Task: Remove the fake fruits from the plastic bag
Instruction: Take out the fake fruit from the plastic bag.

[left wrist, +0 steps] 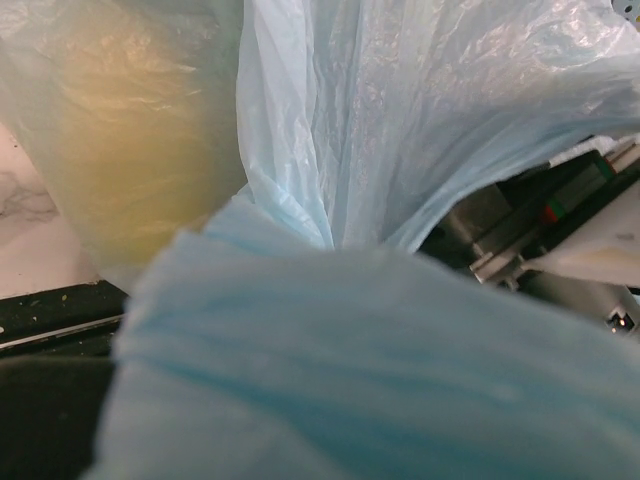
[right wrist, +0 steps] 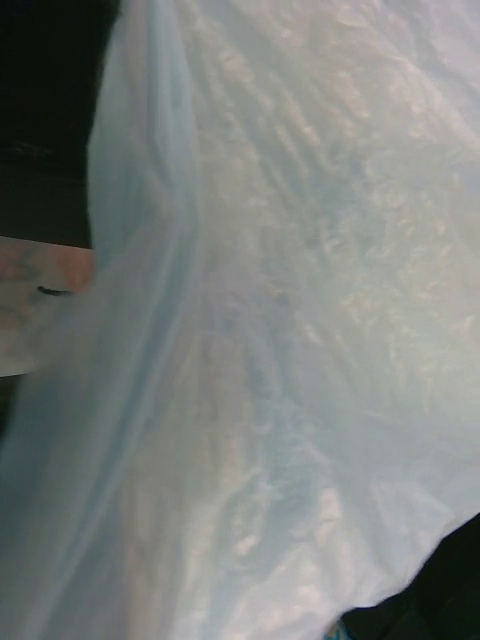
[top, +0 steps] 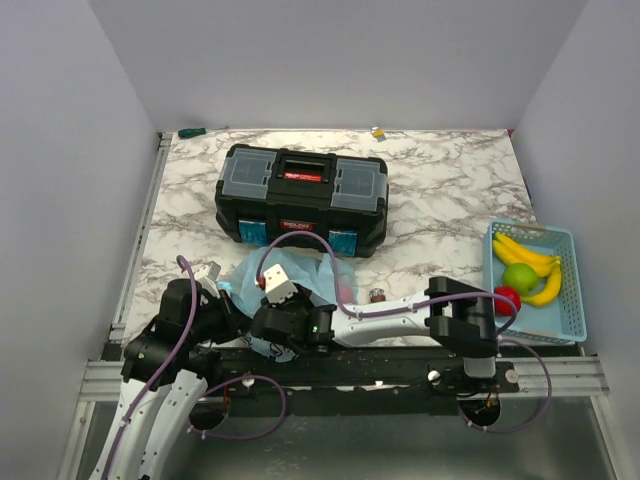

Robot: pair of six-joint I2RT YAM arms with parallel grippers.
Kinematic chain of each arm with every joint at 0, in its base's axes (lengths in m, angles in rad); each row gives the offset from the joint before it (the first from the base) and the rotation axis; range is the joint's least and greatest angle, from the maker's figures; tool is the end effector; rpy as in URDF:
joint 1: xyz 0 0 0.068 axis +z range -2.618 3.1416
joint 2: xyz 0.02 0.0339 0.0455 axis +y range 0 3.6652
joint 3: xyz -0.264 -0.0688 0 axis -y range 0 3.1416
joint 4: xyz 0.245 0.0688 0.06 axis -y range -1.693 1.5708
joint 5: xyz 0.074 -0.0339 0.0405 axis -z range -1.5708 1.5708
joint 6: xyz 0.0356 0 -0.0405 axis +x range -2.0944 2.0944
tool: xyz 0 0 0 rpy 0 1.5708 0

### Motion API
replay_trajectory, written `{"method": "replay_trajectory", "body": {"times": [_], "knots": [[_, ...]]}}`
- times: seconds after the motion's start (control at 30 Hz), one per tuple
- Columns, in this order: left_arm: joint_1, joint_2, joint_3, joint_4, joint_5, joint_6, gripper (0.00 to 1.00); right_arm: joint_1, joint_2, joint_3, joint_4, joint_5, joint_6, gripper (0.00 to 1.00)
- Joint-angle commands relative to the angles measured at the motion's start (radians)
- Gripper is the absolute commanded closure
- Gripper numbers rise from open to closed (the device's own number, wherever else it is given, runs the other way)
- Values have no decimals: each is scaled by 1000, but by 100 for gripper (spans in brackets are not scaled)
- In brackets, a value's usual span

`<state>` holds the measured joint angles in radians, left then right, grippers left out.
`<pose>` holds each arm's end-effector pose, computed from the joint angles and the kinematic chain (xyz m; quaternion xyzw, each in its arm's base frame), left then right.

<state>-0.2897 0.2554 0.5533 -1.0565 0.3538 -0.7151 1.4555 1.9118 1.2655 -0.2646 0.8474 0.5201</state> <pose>0.0531 -0.0287 0.2356 -0.1230 0.8986 -0.3289 0.2630 0.0725 0.3941 0.1856 -0.2699 0.8298 0.0324 0.4873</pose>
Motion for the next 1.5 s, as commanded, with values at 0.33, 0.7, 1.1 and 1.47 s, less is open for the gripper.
{"method": "replay_trajectory", "body": {"times": [0.33,0.7,1.1,1.47], "knots": [[3,9,-3,6,26,20,100,-68,131,156,-138,-18,2,46],[3,15,-4,8,31,23,100,-81,148,152,-219,38,28,42],[3,11,-7,10,36,25,100,-118,219,140,-160,15,-33,27],[3,5,-8,12,34,21,100,-134,199,66,-53,-124,-15,43]]}}
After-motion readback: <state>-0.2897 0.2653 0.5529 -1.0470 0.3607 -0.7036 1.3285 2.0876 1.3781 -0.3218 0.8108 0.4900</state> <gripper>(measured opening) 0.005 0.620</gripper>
